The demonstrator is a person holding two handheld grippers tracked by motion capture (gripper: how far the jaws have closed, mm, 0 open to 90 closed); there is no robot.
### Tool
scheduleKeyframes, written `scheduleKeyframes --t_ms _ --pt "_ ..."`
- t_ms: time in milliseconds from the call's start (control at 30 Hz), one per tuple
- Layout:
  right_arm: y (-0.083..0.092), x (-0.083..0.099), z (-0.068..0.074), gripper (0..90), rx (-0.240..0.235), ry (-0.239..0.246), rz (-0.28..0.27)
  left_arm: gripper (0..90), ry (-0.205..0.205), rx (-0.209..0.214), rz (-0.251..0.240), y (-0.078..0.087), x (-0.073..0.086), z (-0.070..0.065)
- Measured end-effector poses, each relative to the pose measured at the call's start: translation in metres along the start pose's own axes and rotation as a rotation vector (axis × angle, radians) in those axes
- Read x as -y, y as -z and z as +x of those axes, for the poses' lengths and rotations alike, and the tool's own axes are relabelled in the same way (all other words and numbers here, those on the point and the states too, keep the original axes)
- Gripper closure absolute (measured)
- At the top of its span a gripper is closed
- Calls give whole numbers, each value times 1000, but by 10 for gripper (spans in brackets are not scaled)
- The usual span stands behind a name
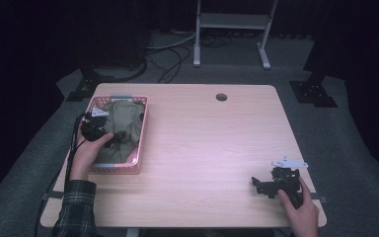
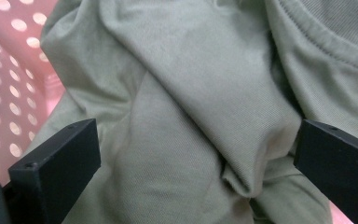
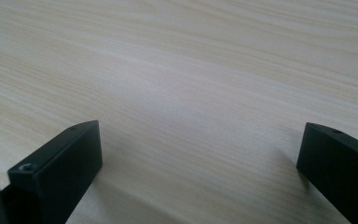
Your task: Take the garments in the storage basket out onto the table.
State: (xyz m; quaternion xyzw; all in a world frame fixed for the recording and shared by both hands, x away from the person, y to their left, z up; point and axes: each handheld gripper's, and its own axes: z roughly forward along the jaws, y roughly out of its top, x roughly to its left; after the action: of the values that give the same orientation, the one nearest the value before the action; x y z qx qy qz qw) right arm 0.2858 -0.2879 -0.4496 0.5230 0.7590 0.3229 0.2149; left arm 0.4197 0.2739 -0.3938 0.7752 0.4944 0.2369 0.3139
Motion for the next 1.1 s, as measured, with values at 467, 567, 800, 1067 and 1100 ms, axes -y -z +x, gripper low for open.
scheduleKeyframes --t_ms 467,567,800,1067,1100 --pt "0 0 0 0 0 0 0 0 -7 3 65 -8 1 0" --pt "0 0 0 0 0 0 0 0 -16 1 89 -11 2 -1" --pt "0 0 0 0 0 0 0 0 -23 -6 111 -14 2 -1" --pt "0 0 0 0 0 0 0 0 -42 -14 139 -17 2 -3" --pt "0 0 0 0 0 0 0 0 -45 -18 150 -17 2 -3"
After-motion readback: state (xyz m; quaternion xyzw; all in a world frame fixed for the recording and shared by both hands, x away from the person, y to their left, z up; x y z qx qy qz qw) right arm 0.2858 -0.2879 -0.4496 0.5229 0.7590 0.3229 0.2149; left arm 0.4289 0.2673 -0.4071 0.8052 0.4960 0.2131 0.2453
